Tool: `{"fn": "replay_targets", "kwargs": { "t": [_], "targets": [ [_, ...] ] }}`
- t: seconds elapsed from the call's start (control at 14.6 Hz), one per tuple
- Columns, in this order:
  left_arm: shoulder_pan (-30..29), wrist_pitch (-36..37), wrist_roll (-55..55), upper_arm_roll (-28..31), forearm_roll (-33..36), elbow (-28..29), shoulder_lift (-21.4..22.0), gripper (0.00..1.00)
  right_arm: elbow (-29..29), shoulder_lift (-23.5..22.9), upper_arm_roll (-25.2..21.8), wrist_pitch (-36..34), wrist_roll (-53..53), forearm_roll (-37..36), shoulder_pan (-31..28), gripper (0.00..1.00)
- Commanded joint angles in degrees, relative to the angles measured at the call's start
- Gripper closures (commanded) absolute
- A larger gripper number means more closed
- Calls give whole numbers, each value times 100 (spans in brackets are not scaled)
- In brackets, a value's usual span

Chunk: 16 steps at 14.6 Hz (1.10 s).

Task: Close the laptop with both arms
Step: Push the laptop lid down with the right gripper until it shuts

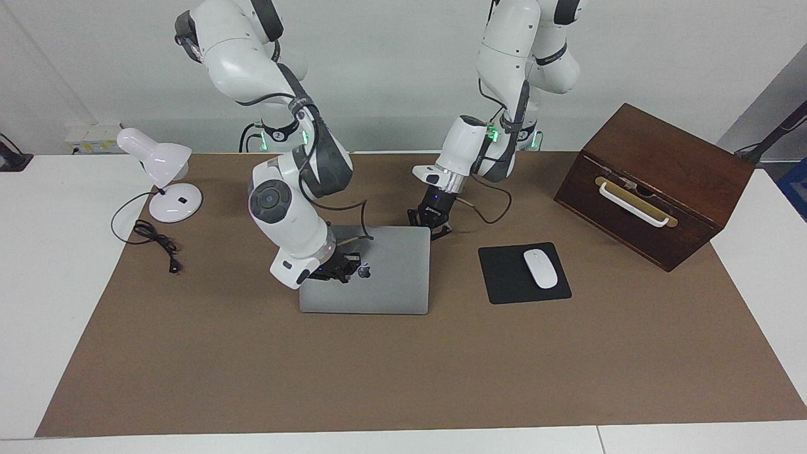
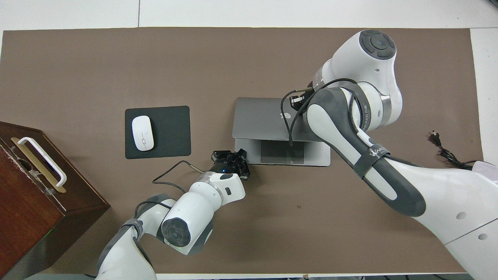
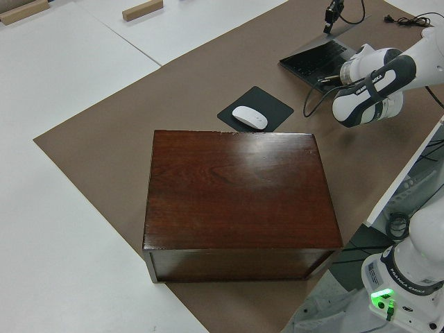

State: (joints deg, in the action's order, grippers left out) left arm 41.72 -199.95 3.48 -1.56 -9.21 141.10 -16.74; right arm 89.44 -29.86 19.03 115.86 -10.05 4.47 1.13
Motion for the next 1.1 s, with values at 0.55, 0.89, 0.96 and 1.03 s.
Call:
{"fn": "replay_targets", "kwargs": {
  "t": [0.55, 0.89, 0.96, 1.03],
  "targets": [
    [-23, -79, 162, 69, -46, -83, -339, 100, 697, 156, 136, 648, -94, -25, -139, 100],
    [-23, -79, 162, 69, -46, -83, -339, 100, 882, 156, 136, 877, -94, -52, -139, 100],
    [-23, -79, 162, 69, -46, -83, -339, 100, 882, 156, 136, 886, -94, -52, -139, 100],
    [-23, -79, 162, 69, -46, -83, -339, 100, 899, 147, 136, 895, -94, -52, -139, 100]
  ]
}}
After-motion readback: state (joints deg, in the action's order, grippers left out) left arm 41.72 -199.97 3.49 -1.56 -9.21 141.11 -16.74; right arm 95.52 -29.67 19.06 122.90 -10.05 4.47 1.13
